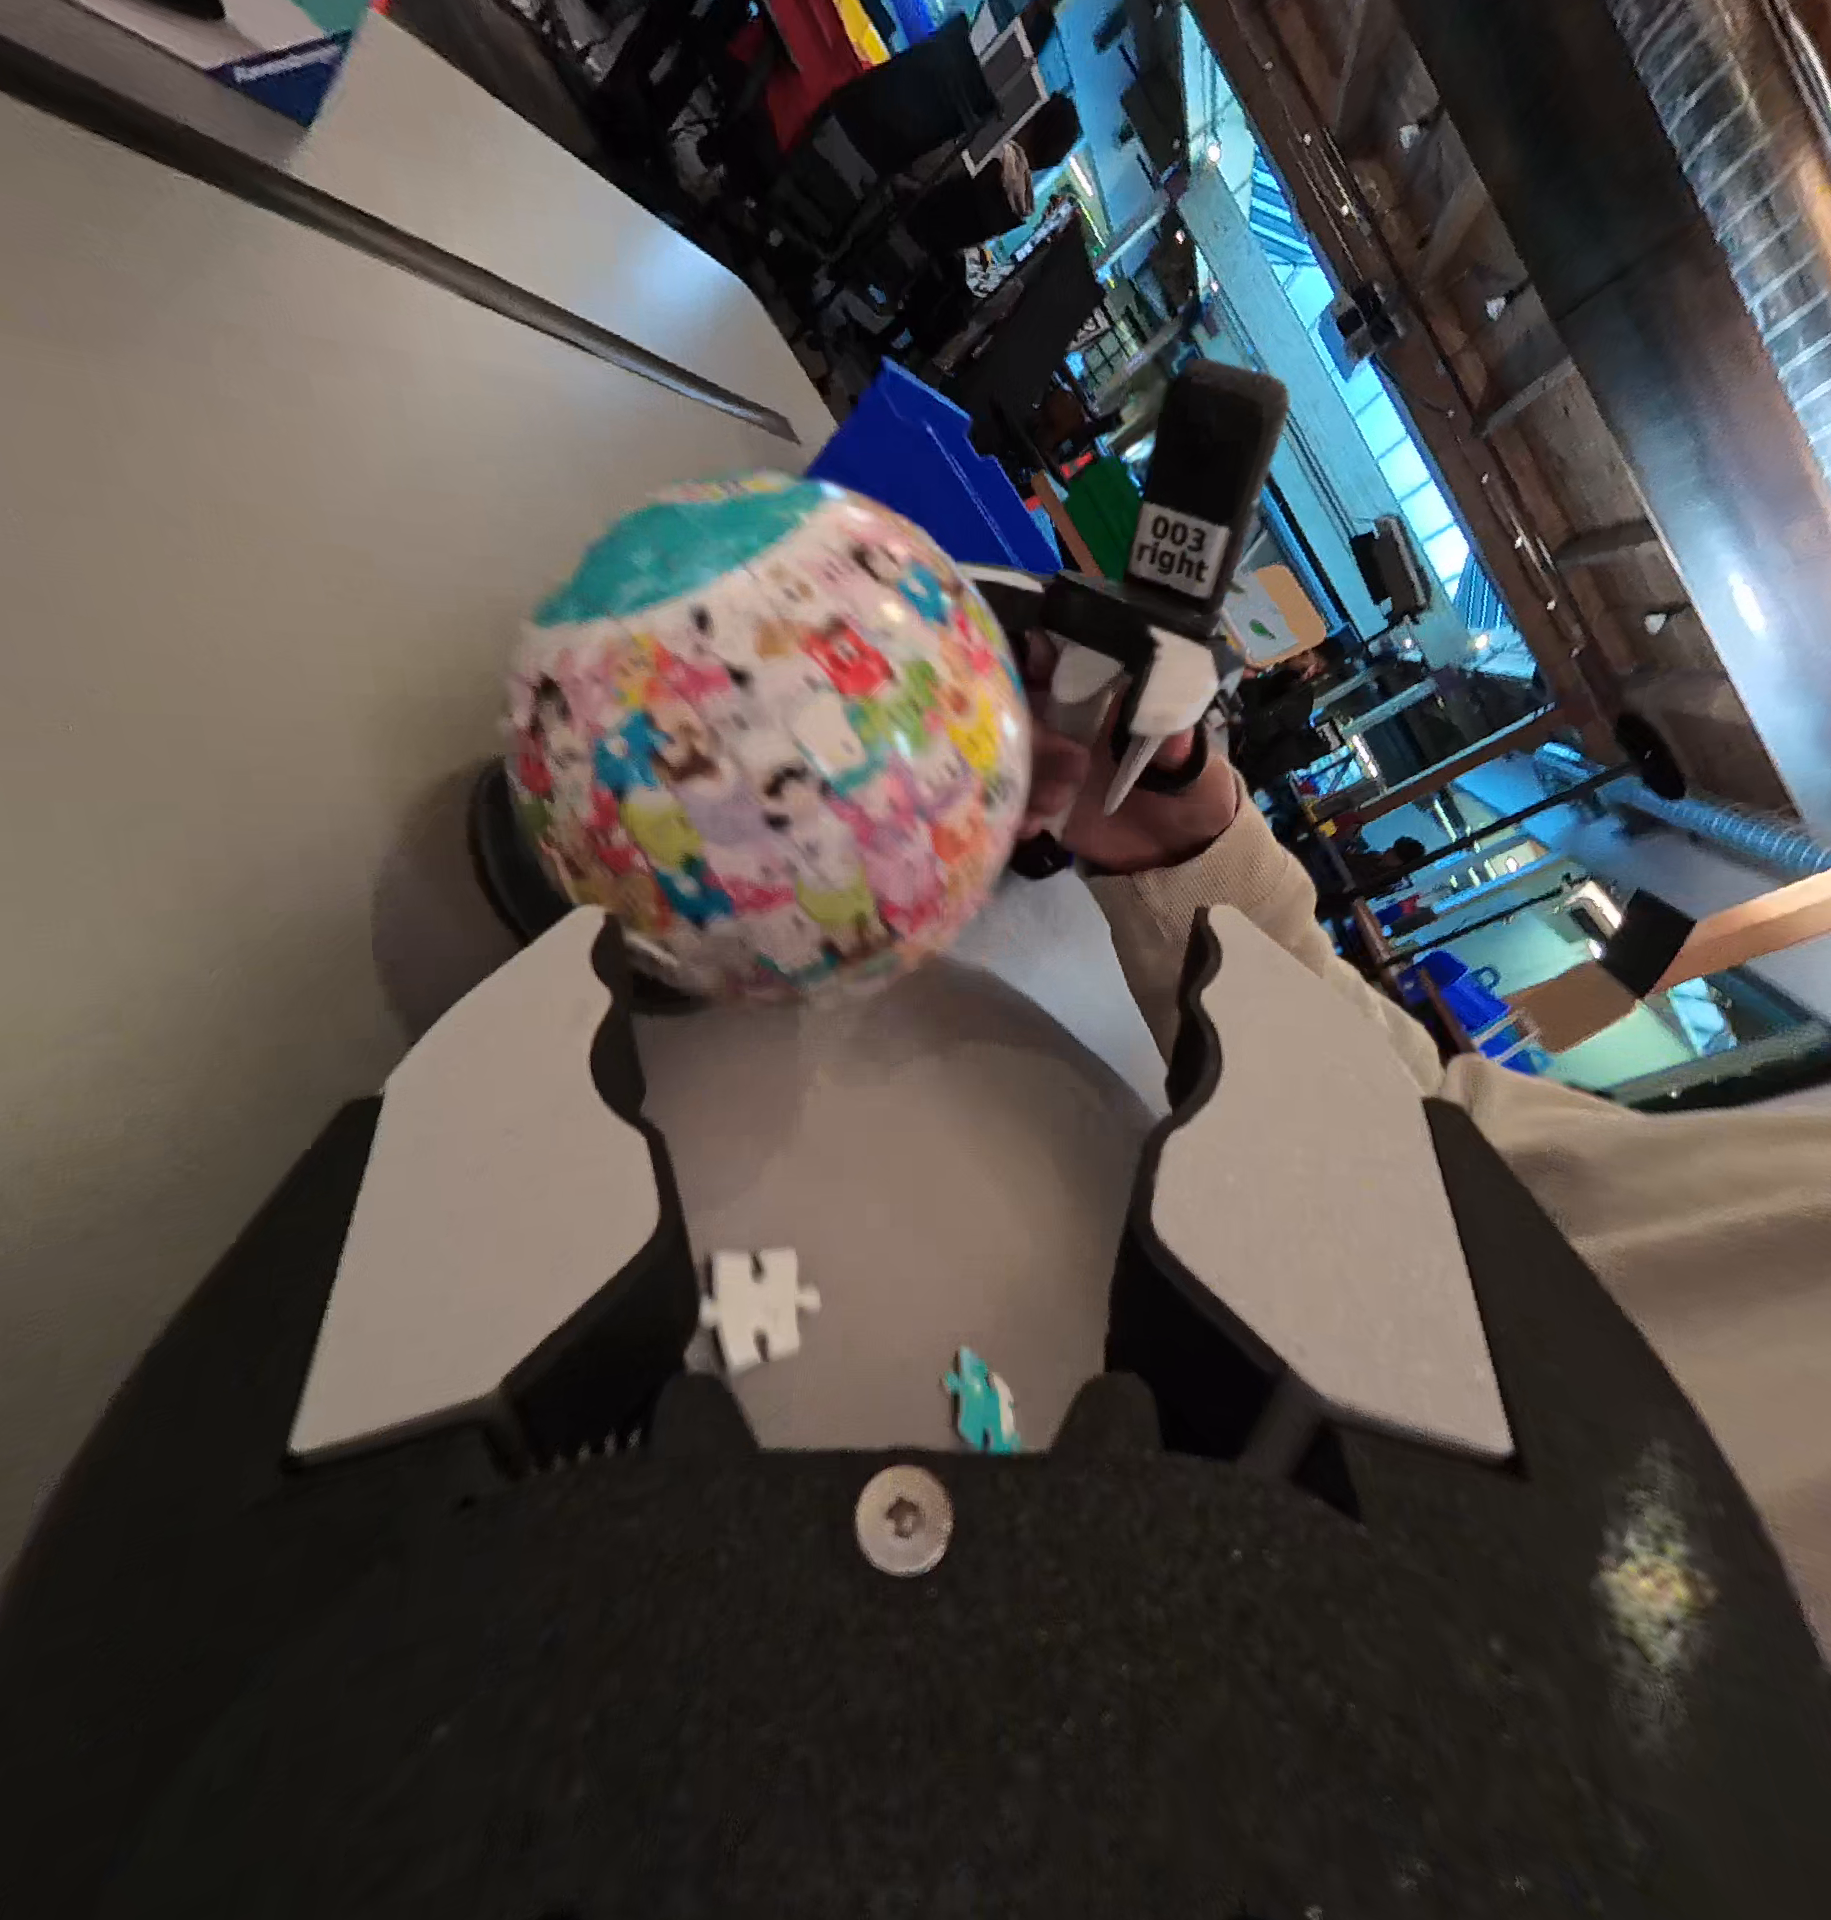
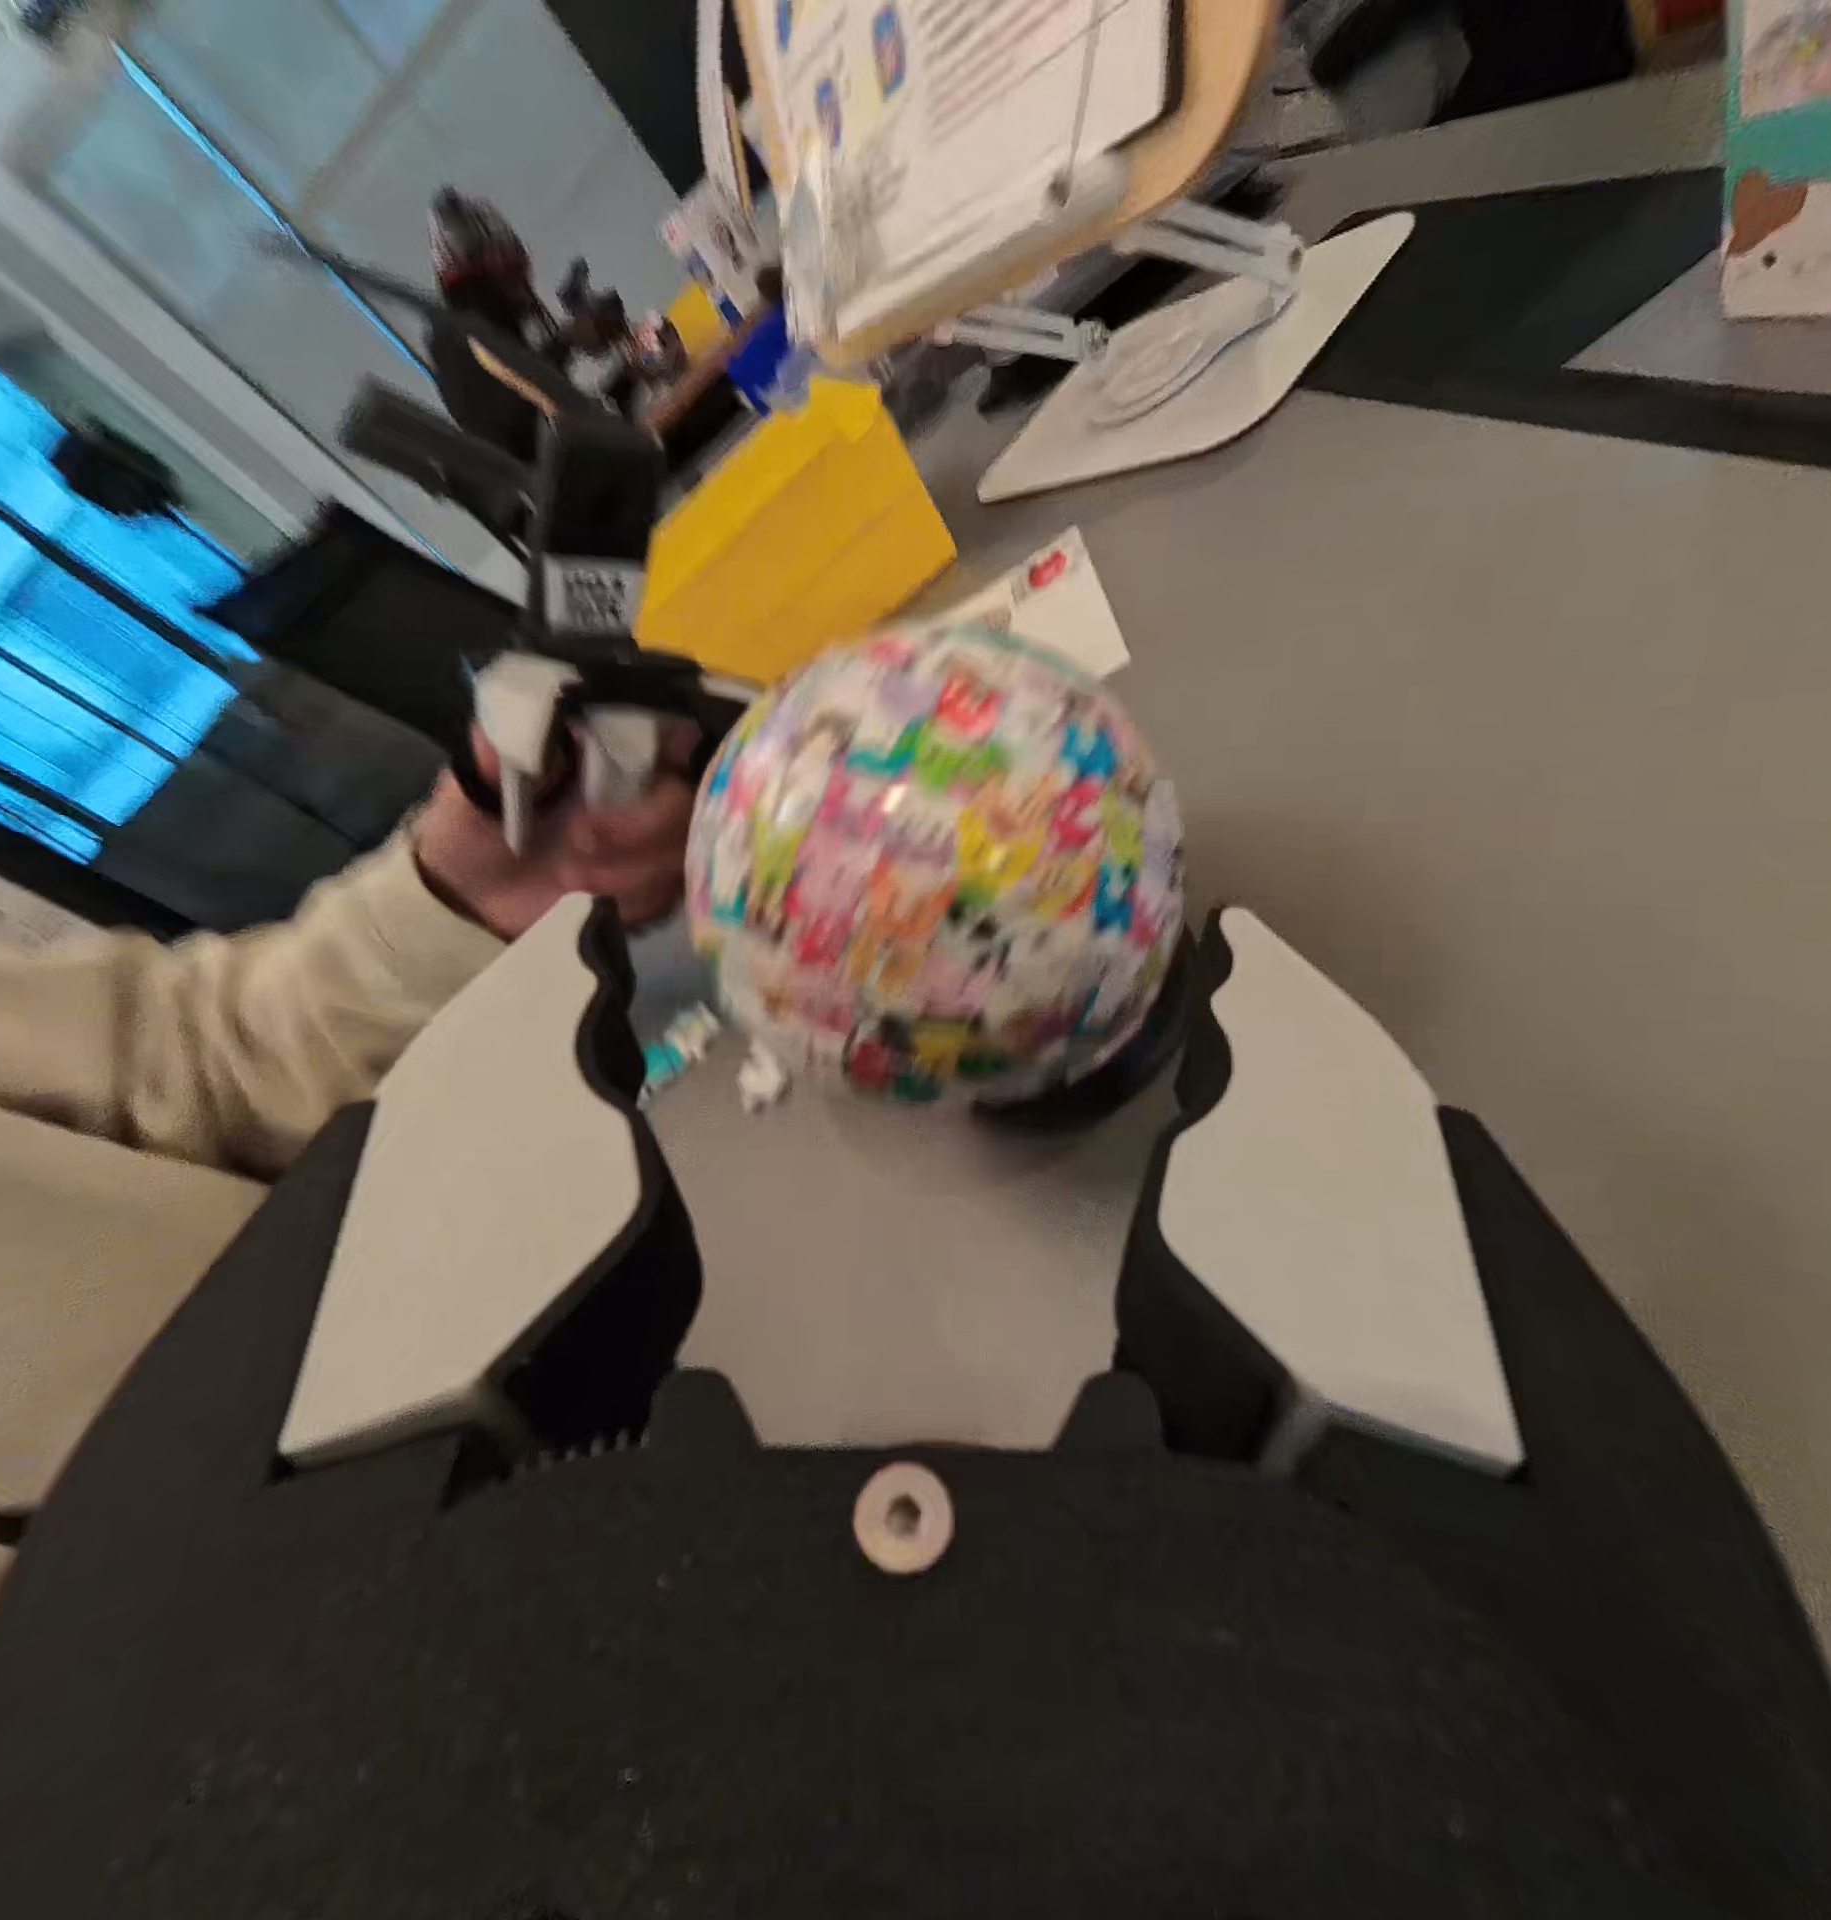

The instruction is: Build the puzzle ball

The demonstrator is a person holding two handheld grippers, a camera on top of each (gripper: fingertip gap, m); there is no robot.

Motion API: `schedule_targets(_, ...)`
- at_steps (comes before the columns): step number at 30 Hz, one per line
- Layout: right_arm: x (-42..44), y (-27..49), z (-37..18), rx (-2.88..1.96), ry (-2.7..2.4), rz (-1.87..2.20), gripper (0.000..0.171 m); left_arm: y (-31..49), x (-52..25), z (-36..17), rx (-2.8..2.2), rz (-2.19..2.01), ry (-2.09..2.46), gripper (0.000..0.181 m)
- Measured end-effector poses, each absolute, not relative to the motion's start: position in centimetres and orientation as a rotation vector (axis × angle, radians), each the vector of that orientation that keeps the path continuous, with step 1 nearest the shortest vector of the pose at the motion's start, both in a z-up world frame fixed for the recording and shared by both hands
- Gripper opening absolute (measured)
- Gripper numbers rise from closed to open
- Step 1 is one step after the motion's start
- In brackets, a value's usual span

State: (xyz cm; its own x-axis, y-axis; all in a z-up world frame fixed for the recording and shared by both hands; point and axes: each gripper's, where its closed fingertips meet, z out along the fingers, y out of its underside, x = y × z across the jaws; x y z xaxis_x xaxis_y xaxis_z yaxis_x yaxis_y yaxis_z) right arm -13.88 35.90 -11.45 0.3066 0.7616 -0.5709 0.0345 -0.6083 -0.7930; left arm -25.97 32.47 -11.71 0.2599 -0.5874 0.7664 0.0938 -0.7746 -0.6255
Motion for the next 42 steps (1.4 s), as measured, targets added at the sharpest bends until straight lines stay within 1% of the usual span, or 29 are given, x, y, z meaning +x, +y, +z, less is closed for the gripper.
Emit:
schedule_targets(1, -13.5, 34.1, -11.9, -1.886, -0.797, 1.258, 0.101, 31.1, -26.5, -11.4, -1.952, -1.554, 0.475, 0.098)
schedule_targets(3, -13.1, 30.2, -13.5, -1.856, -1.002, 1.082, 0.101, 27.9, -27.5, -10.7, -1.912, -1.577, 0.523, 0.089)
schedule_targets(5, -12.9, 27.3, -15.4, -1.825, -1.153, 0.918, 0.095, 24.7, -28.4, -10.0, -1.881, -1.597, 0.551, 0.083)
schedule_targets(6, -12.8, 26.1, -16.4, -1.814, -1.233, 0.842, 0.092, 23.3, -28.9, -9.8, -1.874, -1.583, 0.57, 0.073)
schedule_targets(7, -12.6, 25.8, -17.2, -1.799, -1.277, 0.743, 0.079, 22.0, -29.4, -9.9, -1.867, -1.559, 0.586, 0.067)
schedule_targets(8, -12.4, 26.1, -17.5, -1.778, -1.248, 0.651, 0.069, 20.9, -29.7, -9.9, -1.853, -1.536, 0.594, 0.063)
schedule_targets(9, -12.2, 26.6, -17.3, -1.752, -1.168, 0.605, 0.059, 19.8, -30.0, -10.0, -1.834, -1.519, 0.598, 0.059)
schedule_targets(10, -12.1, 26.9, -16.8, -1.72, -1.084, 0.61, 0.053, 19.0, -30.4, -10.1, -1.812, -1.5, 0.592, 0.051)
schedule_targets(11, -11.8, 27.1, -16.4, -1.708, -1.022, 0.613, 0.041, 18.4, -30.7, -10.0, -1.781, -1.477, 0.567, 0.044)
schedule_targets(12, -11.2, 27.7, -16.0, -1.704, -0.948, 0.59, 0.035, 18.2, -31.1, -9.7, -1.743, -1.46, 0.53, 0.044)
schedule_targets(13, -10.9, 28.0, -14.9, -1.666, -0.88, 0.601, 0.041, 18.1, -31.4, -9.5, -1.72, -1.445, 0.497, 0.046)
schedule_targets(15, -11.3, 27.9, -13.9, -1.66, -0.881, 0.737, 0.047, 18.4, -31.4, -9.5, -1.748, -1.406, 0.509, 0.066)
schedule_targets(16, -11.4, 28.1, -14.0, -1.712, -0.9, 0.8, 0.055, 18.9, -31.3, -9.7, -1.781, -1.342, 0.553, 0.074)
schedule_targets(18, -11.5, 29.3, -13.4, -1.738, -0.93, 0.88, 0.057, 20.6, -30.8, -10.7, -1.868, -1.154, 0.67, 0.089)
schedule_targets(20, -12.2, 31.0, -13.4, -1.746, -0.966, 0.897, 0.089, 22.5, -29.6, -11.2, -1.933, -1.029, 0.785, 0.09)
schedule_targets(21, -12.7, 31.6, -13.6, -1.758, -0.999, 0.903, 0.092, 23.8, -29.0, -11.3, -1.953, -0.996, 0.807, 0.088)
schedule_targets(23, -13.2, 32.5, -14.3, -1.787, -1.053, 0.867, 0.081, 26.2, -27.7, -11.1, -1.958, -1.0, 0.805, 0.089)
schedule_targets(24, -13.1, 32.6, -14.9, -1.801, -1.094, 0.82, 0.076, 27.1, -27.1, -11.5, -1.985, -1.006, 0.815, 0.095)
schedule_targets(25, -13.0, 32.4, -15.4, -1.799, -1.119, 0.773, 0.076, 27.8, -26.6, -12.0, -2.012, -1.022, 0.822, 0.101)
schedule_targets(27, -12.6, 31.3, -16.3, -1.743, -1.176, 0.674, 0.076, 28.5, -25.8, -12.3, -2.003, -1.106, 0.798, 0.096)
schedule_targets(30, -11.7, 30.2, -19.3, -1.782, -1.329, 0.484, 0.075, 29.0, -25.2, -13.5, -2.014, -1.181, 0.775, 0.099)
schedule_targets(33, -11.6, 31.3, -19.8, -1.844, -1.247, 0.496, 0.075, 29.7, -24.8, -14.2, -1.999, -1.18, 0.754, 0.1)
schedule_targets(34, -12.0, 31.6, -19.5, -1.857, -1.232, 0.57, 0.083, 30.1, -24.6, -14.5, -2.006, -1.169, 0.755, 0.103)
schedule_targets(35, -12.5, 31.9, -18.7, -1.847, -1.202, 0.659, 0.097, 30.6, -24.4, -14.8, -2.021, -1.155, 0.761, 0.109)
schedule_targets(36, -12.9, 32.4, -17.7, -1.839, -1.153, 0.748, 0.106, 31.0, -24.2, -15.1, -2.034, -1.15, 0.76, 0.112)
schedule_targets(37, -13.3, 32.9, -16.8, -1.842, -1.112, 0.833, 0.111, 31.5, -23.9, -15.3, -2.039, -1.158, 0.754, 0.112)
schedule_targets(39, -13.9, 34.2, -14.2, -1.815, -1.004, 0.993, 0.113, 32.3, -23.3, -15.7, -2.057, -1.164, 0.743, 0.114)
schedule_targets(41, -14.8, 35.4, -13.0, -1.853, -0.889, 1.171, 0.126, 32.7, -22.6, -16.3, -2.082, -1.172, 0.735, 0.116)
schedule_targets(42, -15.3, 35.6, -12.9, -1.895, -0.851, 1.265, 0.128, 32.7, -22.2, -16.4, -2.089, -1.201, 0.725, 0.116)
